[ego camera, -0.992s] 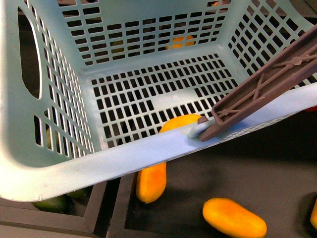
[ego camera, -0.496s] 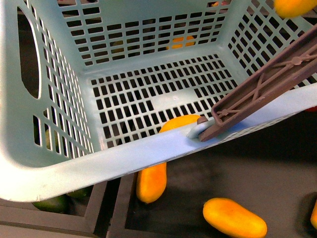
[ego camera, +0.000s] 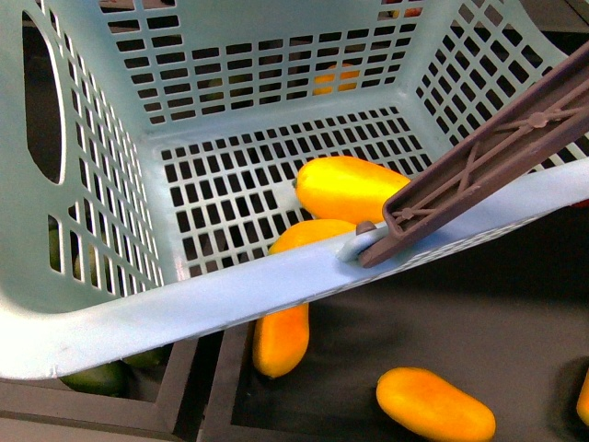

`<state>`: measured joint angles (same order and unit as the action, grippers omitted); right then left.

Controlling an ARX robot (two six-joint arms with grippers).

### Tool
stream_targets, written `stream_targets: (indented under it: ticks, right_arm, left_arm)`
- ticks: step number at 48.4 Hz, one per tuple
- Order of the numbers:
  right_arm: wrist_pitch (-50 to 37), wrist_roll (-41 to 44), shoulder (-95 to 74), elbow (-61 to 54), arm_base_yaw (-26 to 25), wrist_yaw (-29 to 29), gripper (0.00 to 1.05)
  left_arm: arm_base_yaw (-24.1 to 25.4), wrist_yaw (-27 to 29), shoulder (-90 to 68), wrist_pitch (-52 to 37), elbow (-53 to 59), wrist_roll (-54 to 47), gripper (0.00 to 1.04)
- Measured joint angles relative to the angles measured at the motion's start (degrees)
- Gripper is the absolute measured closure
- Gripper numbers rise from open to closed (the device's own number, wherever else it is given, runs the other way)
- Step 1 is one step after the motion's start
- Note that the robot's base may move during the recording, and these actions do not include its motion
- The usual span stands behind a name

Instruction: Pick lemon and mango into basket

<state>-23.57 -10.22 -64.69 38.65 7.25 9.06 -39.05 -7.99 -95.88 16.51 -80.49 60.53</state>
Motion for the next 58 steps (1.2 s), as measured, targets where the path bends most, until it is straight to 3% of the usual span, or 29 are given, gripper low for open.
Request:
stream_targets:
  ticks: [5,8,16,22,58]
  right_arm:
    - [-7.6,6.8,5.1,-9.1,-1.3,-3.4,0.45]
    - [-8.9,8.2,6.6,-13.1,-2.0,-4.0,0.57]
    - [-10.3,9.1,9.9,-18.6,-2.9,-4.9,0.78]
    - [-11.1,9.9,14.4,-23.5,-6.4,-8.7,1.03]
    - [-1.1,9.9,37.2,-36.3,-7.1,-9.0,1.03]
  left_arm:
    - [-0.1,-0.2,0.0,0.0,0.0,0.0,1.0]
    - [-0.2,-0.6,0.0,0.0,0.0,0.1,1.0]
    - [-0.1,-0.4,0.0,0.0,0.0,0.1,1.0]
    - [-0.2,0.0,0.0,0.0,0.0,0.0,1.0]
    - [-0.1,-0.2,0.0,0.0,0.0,0.1,1.0]
